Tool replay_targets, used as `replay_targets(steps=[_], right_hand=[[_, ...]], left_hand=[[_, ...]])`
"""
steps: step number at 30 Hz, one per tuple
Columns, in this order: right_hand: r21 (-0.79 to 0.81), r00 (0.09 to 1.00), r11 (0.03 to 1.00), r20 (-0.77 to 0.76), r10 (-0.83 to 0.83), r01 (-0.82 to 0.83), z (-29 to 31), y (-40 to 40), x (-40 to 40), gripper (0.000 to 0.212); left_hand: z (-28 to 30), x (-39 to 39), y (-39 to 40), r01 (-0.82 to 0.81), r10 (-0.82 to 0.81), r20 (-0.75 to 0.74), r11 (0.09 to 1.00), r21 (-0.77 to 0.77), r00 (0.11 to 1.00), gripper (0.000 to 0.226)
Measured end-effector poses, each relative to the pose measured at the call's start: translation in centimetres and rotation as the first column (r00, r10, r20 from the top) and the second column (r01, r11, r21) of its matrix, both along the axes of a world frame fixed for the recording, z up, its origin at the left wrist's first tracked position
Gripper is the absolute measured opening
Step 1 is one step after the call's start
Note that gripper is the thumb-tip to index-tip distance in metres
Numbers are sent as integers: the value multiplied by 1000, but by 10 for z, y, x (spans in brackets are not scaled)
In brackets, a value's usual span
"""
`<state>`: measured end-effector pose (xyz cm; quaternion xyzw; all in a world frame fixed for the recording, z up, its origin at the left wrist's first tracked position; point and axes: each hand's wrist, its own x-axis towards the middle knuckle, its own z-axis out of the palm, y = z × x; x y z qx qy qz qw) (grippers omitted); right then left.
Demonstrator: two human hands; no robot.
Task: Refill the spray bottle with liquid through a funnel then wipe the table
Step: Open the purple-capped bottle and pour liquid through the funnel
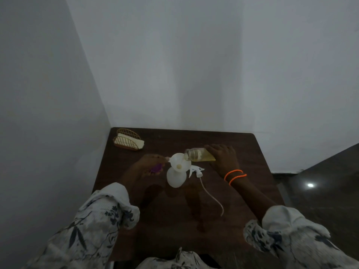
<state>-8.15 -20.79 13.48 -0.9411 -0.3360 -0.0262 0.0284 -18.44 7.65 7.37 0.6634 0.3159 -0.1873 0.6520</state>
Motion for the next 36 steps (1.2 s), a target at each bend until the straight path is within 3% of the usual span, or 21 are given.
replay_targets(steps=[14,36], right_hand=[[24,999,999,26,22,-22,2,-2,0,61],[35,996,999,77,35,-38,3,-3,2,65]], left_hand=[[-2,-1,2,6,-6,4,1000,25,1000,22],[2,0,2,26,-25,-10,999,46,1000,30]])
